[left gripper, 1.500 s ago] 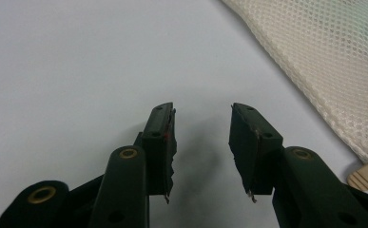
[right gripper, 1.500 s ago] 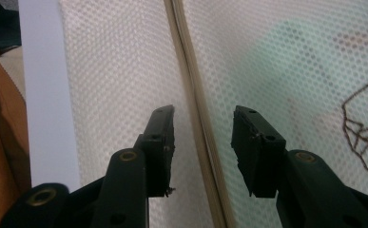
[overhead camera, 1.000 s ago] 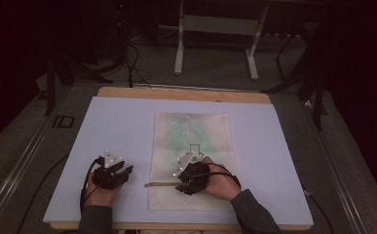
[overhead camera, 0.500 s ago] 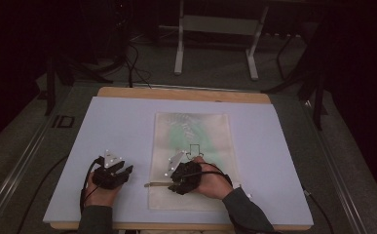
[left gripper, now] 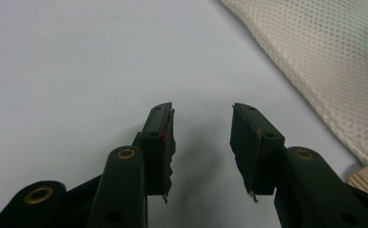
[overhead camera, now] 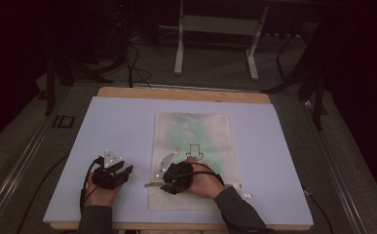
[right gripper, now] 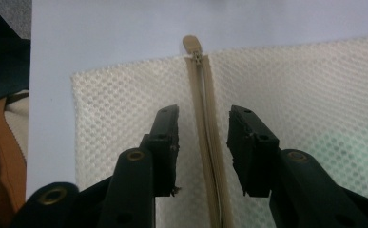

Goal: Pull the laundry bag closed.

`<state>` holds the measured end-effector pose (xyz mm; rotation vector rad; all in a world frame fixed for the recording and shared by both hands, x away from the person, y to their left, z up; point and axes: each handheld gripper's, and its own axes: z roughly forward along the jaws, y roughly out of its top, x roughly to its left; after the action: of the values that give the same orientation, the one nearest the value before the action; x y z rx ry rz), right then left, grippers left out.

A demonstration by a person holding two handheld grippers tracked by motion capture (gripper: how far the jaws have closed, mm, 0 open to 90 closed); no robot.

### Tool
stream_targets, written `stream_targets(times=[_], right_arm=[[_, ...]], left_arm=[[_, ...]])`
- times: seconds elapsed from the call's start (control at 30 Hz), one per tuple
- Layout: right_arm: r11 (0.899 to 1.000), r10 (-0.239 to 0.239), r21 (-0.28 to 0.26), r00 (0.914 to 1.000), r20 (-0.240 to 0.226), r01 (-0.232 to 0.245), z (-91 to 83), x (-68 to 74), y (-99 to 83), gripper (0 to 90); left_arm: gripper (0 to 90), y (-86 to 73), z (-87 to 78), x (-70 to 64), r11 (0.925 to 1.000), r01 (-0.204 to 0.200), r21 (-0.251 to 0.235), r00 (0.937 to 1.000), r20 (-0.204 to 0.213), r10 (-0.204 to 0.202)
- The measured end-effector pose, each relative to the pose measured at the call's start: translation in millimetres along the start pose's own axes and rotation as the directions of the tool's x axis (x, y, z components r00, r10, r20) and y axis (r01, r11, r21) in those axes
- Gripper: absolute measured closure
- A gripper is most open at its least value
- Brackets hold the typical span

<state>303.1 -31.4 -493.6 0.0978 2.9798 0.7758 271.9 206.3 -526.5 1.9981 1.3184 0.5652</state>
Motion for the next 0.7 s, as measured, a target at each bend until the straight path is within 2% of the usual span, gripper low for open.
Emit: stream_targets(times=[0.33, 0.47, 0.7], right_arm=[[1.0, -0.004, -0.02, 0.9999, -0.01, 0.004, 9.4, 1.7, 8.6, 68.2], [1.0, -0.016, -0.018, 0.9997, -0.018, 0.016, 13.3, 1.9, 13.9, 73.2], [1.0, -0.016, -0.021, 0.9997, -0.018, 0.015, 22.0, 1.1, 23.2, 72.8]], left_arm=[[59.1, 0.0, 0.1, 0.2, 1.0, 0.001, 0.0, 1.0, 0.001, -0.001], [59.0, 0.0, 0.1, 0.2, 1.0, 0.001, 0.003, 1.0, 0.002, -0.001], [58.7, -0.2, 0.3, 0.8, 1.0, 0.005, 0.006, 1.0, 0.001, -0.005]])
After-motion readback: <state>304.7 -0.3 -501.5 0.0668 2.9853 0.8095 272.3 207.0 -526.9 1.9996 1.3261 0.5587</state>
